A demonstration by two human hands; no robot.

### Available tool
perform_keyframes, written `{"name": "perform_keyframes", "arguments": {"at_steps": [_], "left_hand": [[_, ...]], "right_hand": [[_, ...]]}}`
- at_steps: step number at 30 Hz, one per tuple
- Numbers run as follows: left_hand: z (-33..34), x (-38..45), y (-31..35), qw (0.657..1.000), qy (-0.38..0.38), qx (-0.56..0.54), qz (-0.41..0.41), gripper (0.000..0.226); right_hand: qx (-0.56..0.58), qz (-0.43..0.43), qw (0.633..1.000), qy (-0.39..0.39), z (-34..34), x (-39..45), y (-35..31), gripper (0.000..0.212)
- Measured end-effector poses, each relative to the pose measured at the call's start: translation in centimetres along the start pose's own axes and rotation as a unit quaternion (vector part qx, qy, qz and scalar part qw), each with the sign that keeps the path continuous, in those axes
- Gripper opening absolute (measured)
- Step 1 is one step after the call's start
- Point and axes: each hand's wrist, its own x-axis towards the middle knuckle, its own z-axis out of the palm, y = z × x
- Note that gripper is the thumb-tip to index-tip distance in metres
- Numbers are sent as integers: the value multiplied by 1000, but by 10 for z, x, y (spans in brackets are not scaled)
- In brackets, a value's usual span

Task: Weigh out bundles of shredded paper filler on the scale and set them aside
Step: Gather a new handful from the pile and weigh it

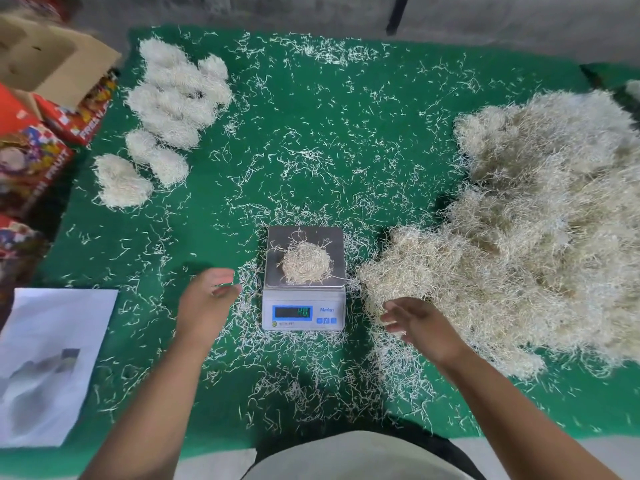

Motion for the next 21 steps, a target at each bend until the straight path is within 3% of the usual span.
{"name": "perform_keyframes", "arguments": {"at_steps": [21], "left_hand": [[24, 12, 11, 999, -38, -2, 20, 27]], "right_hand": [[37, 41, 998, 32, -5, -31, 42, 27]]}}
